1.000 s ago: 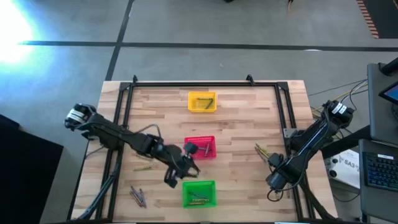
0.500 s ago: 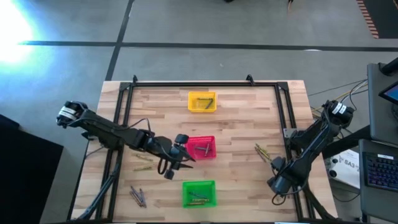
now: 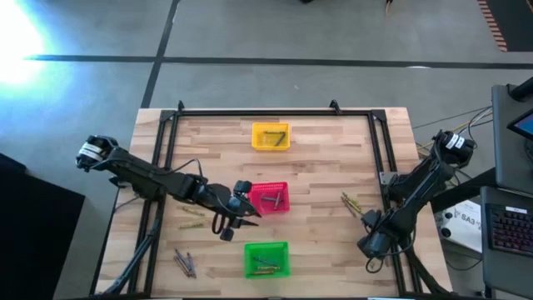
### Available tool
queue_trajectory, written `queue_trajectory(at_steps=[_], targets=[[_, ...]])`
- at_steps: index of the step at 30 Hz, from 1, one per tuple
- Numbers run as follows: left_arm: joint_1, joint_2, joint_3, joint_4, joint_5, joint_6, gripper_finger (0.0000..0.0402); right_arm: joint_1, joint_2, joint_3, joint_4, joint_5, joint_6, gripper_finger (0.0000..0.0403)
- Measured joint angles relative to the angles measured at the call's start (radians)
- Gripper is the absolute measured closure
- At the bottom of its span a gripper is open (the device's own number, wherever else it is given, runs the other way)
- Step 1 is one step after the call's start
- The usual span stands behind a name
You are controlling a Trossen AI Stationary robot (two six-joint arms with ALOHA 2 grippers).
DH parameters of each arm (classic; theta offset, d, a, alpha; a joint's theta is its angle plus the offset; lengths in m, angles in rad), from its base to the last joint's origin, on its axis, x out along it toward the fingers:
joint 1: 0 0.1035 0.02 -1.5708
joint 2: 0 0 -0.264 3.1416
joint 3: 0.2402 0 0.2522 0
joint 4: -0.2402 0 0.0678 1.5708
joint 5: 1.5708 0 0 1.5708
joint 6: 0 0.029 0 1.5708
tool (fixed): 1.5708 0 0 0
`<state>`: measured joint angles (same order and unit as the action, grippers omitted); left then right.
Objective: Sort crayons
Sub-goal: Put the brown crayon into the green bin
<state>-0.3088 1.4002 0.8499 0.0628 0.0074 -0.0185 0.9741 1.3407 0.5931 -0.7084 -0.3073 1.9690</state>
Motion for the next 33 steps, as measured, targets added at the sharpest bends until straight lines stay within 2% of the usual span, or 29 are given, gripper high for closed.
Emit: queue_trajectory(at_steps=[6,10,24,33], targets=[[0.000,0.000,0.000,-0.002,0.000,0.000,0.0293,-0.001,0.000,0.010,0.024,-0.024,-0.022,0.0239],[0.000,0.000,0.000,-0.003,0.000,0.002,0.0293,-0.002,-0.004,0.026,0.011,0.031,-0.083,0.0239],[0.000,0.000,0.000,0.000,0.000,0.005,0.0293,-0.004,-0.003,0.135,0.015,0.095,-0.049,0.0239],[0.003,0.001,0.006,0.000,0.000,0.010,0.0293,0.021,0.001,0.150,0.006,-0.040,0.075,0.0239]])
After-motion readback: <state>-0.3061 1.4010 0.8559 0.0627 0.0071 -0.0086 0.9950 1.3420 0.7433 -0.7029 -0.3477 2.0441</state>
